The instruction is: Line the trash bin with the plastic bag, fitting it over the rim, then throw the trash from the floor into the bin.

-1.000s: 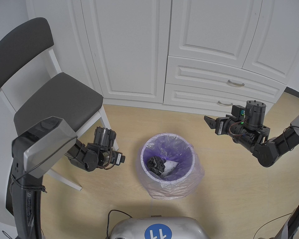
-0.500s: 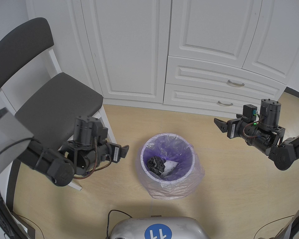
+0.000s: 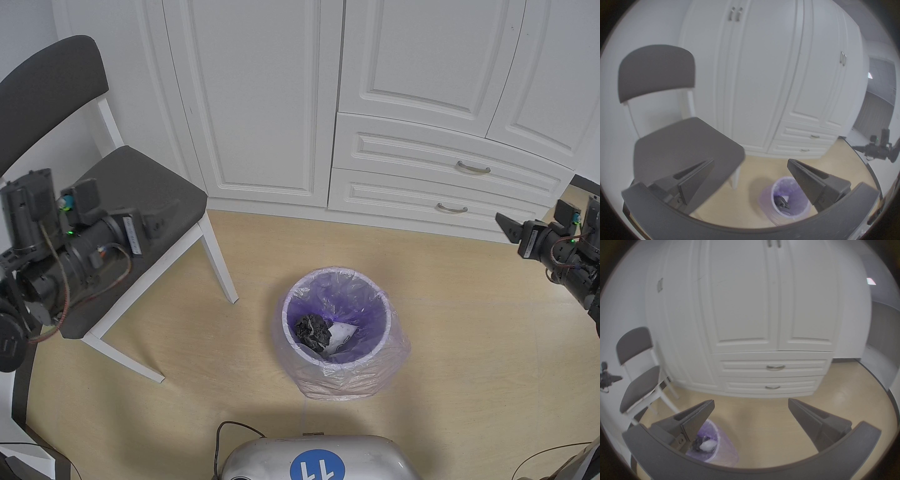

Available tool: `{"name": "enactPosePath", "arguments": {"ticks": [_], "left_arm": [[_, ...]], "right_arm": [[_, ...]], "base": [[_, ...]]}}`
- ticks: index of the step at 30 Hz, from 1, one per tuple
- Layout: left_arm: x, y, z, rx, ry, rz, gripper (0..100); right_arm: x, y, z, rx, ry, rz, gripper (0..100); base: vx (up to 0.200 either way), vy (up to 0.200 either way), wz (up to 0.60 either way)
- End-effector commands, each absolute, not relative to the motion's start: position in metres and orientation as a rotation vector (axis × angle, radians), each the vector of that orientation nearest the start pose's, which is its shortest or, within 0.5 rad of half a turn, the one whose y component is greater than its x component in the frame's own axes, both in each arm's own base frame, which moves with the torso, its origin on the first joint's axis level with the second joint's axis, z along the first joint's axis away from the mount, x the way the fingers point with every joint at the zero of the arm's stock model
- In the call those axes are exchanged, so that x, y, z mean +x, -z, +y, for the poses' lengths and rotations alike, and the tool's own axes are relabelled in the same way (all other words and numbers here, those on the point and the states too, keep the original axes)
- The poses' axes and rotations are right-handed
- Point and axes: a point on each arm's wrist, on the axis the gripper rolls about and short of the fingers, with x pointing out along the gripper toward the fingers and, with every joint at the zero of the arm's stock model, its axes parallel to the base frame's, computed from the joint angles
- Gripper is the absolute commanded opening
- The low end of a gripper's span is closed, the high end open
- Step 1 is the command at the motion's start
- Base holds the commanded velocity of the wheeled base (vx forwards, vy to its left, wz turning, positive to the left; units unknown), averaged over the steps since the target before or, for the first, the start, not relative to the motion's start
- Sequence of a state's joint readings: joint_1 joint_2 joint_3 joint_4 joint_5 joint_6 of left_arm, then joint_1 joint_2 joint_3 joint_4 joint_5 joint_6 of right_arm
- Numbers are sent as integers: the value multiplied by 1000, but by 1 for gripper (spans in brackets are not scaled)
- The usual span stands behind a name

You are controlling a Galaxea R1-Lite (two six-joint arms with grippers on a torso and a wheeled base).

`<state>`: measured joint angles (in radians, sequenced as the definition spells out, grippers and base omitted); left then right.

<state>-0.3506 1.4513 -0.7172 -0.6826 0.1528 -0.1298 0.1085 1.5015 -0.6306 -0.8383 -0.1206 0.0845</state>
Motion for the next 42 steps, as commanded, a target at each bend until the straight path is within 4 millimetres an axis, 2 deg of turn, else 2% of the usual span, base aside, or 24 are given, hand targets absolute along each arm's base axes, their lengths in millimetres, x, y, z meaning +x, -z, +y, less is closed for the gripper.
{"name": "enactPosePath", "arguments": {"ticks": [1, 10, 13, 14, 20, 24, 25, 27, 30, 31, 35, 36, 37, 38, 40, 41, 42], "left_arm": [[203, -260, -45, -152, 82, -76, 100], [174, -291, -19, -148, -14, -232, 100], [163, -295, -16, -141, -23, -254, 100], [160, -296, -13, -137, -37, -264, 100], [136, -303, -6, -124, -71, -327, 100], [119, -297, -2, -115, -96, -343, 100], [119, -297, -2, -115, -96, -343, 100], [107, -292, 0, -111, -115, -347, 100], [95, -293, 3, -108, -139, -369, 100], [95, -293, 3, -108, -139, -369, 100], [72, -296, 7, -98, -190, -385, 100], [71, -296, 7, -97, -191, -385, 100], [59, -296, 8, -92, -212, -382, 100], [57, -297, 8, -92, -213, -382, 100], [38, -298, 6, -90, -213, -377, 100], [36, -298, 6, -90, -213, -377, 100], [21, -297, 5, -89, -211, -365, 100]], "right_arm": [[219, -231, -1, 184, 97, -92, 100], [165, -270, -16, 156, 112, -300, 100], [147, -274, -14, 141, 114, -338, 100], [134, -275, -13, 138, 110, -362, 100], [91, -274, -9, 117, 108, -439, 100], [64, -264, -7, 123, 116, -446, 100], [64, -264, -7, 123, 116, -446, 100], [43, -250, -5, 124, 113, -456, 100], [24, -237, -3, 124, 106, -469, 100], [24, -237, -3, 124, 106, -469, 100], [-5, -220, -1, 123, 97, -484, 100], [-6, -219, -1, 123, 94, -484, 100], [-19, -211, 0, 123, 87, -481, 100], [-21, -210, 1, 123, 85, -483, 100], [-37, -197, 1, 128, 61, -469, 100], [-38, -196, 1, 129, 59, -470, 100], [-50, -185, 0, 133, 35, -458, 100]], "base": [[0, 0, 0], [0, 0, 0], [0, 0, 0], [0, 0, 0], [0, 0, 0], [0, 0, 0], [0, 0, 0], [0, 0, 0], [0, 0, 0], [0, 0, 0], [0, 0, 0], [0, 0, 0], [0, 0, 0], [0, 0, 0], [0, 0, 0], [0, 0, 0], [0, 0, 0]]}}
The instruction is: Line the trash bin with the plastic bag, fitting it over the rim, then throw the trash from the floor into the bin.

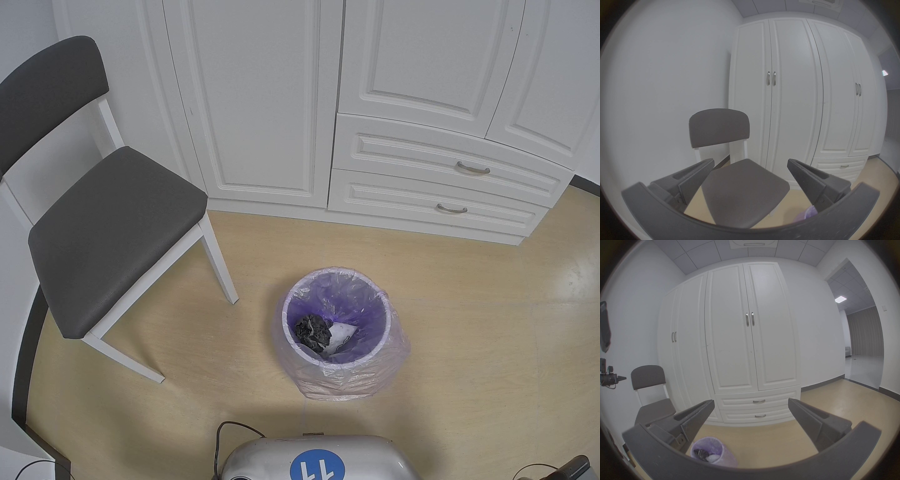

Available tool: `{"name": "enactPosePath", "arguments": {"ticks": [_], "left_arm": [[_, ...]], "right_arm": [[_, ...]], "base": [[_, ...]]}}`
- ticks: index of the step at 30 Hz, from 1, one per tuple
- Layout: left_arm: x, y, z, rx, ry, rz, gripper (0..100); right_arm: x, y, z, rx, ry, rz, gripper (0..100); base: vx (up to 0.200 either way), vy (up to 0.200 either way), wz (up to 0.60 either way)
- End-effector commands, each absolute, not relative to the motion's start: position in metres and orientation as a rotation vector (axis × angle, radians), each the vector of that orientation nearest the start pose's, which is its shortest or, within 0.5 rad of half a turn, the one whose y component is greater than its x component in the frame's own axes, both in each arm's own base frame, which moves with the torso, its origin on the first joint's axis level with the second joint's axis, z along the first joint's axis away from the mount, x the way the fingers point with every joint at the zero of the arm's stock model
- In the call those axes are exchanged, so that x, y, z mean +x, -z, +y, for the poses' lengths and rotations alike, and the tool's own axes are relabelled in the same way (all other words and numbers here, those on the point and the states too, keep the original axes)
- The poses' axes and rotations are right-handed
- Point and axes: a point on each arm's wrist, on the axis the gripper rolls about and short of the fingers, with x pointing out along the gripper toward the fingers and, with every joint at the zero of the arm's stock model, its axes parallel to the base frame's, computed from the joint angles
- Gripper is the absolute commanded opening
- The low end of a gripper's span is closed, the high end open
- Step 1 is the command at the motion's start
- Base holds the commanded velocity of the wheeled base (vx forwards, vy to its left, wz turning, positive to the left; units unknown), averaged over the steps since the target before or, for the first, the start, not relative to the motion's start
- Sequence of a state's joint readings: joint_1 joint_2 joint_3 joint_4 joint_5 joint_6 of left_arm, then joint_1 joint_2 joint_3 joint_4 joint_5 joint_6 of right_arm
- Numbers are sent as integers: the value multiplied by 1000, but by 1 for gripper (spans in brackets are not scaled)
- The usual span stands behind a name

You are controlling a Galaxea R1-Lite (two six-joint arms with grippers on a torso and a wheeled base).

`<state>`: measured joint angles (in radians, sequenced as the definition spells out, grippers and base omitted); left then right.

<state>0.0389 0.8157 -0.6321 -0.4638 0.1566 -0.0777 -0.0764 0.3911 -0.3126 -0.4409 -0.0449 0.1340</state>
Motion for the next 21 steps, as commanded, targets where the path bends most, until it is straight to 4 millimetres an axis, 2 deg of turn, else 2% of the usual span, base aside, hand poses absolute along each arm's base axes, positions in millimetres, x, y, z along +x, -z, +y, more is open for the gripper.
{"name": "enactPosePath", "arguments": {"ticks": [1, 3, 7, 8, 10, 14, 15, 18, 19, 21], "left_arm": [[19, -297, 5, -89, -211, -363, 100], [-2, -296, 3, -91, -201, -358, 100], [-28, -289, 2, -91, -195, -352, 100], [-28, -289, 2, -91, -195, -352, 100], [-47, -278, 0, -88, -169, -343, 100], [-60, -267, -1, -84, -139, -336, 100], [-69, -259, -1, -84, -135, -334, 100], [-75, -249, -2, -83, -132, -328, 100], [-81, -237, -2, -82, -120, -323, 100], [-84, -224, -2, -79, -113, -321, 100]], "right_arm": [[-51, -183, 0, 133, 32, -456, 100], [-63, -170, -1, 133, 10, -448, 100], [-63, -167, -2, 148, 39, -438, 100], [-63, -167, -2, 148, 39, -438, 100], [-62, -166, -2, 145, 65, -434, 100], [-61, -164, -2, 142, 65, -428, 100], [-60, -163, -2, 139, 67, -425, 100], [-60, -164, -2, 141, 66, -433, 100], [-60, -164, -2, 142, 65, -456, 100], [-59, -165, -2, 141, 61, -492, 100]], "base": [[0, 0, 0], [0, 0, 0], [0, 0, 0], [0, 0, 0], [0, 0, 0], [0, 0, 0], [0, 0, 0], [0, 0, 0], [0, 0, 0], [0, 0, 0]]}}
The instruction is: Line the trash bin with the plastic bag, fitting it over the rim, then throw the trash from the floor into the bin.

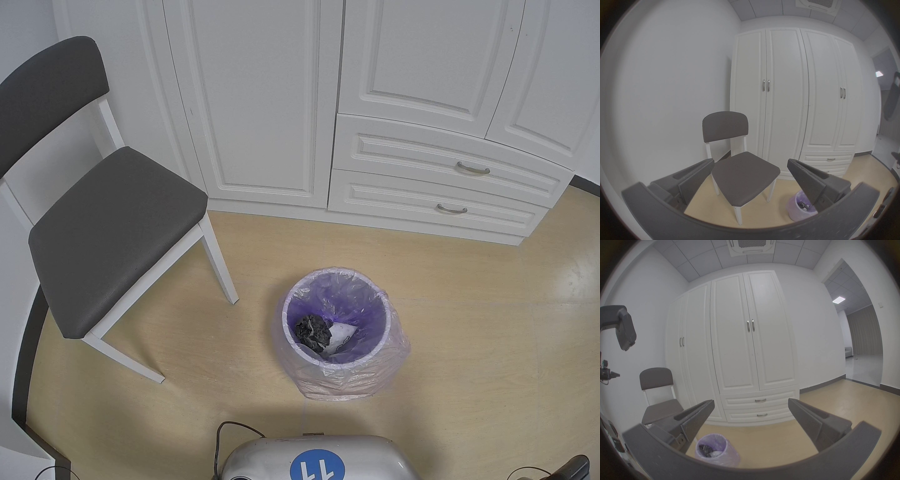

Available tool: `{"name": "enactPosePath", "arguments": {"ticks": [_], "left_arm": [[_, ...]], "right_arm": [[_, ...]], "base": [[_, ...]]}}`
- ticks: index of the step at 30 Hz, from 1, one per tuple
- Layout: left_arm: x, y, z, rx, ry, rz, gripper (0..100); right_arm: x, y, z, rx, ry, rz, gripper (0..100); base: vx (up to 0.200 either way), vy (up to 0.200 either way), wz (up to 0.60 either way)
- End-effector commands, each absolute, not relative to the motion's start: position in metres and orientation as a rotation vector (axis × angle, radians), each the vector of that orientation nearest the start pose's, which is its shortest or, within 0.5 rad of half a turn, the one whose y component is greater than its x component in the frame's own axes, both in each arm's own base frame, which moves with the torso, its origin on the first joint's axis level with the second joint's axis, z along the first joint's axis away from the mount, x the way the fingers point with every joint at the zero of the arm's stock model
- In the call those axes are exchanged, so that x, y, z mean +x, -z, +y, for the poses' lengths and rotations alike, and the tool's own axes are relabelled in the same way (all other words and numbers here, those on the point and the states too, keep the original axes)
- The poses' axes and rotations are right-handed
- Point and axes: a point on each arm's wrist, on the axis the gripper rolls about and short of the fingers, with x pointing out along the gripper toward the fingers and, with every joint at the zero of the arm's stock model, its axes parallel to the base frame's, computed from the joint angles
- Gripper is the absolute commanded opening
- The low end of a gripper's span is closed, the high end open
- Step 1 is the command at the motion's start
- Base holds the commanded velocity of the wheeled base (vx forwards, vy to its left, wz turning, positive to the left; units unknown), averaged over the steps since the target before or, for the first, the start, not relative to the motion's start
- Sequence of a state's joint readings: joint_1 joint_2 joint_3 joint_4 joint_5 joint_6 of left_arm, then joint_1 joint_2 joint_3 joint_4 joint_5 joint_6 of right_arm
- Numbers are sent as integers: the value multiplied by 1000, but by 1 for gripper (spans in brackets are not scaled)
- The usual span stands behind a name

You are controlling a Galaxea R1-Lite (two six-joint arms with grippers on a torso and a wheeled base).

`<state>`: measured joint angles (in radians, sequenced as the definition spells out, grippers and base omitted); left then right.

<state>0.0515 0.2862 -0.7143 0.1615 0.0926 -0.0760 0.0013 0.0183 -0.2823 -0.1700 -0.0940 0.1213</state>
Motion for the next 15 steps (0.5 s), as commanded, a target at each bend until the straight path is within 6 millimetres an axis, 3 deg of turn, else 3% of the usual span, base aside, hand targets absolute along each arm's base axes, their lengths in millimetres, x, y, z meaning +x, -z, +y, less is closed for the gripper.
{"name": "enactPosePath", "arguments": {"ticks": [1, 7, 15], "left_arm": [[-84, -223, -2, -79, -111, -321, 100], [-84, -179, 2, -64, -64, -299, 100], [-69, -161, 2, -53, -78, -232, 100]], "right_arm": [[-59, -165, -2, 141, 61, -497, 100], [-55, -159, -2, 135, 56, -585, 100], [-55, -159, -2, 136, 49, -628, 100]], "base": [[0, 0, 0], [0, 0, 0], [0, 0, 0]]}}
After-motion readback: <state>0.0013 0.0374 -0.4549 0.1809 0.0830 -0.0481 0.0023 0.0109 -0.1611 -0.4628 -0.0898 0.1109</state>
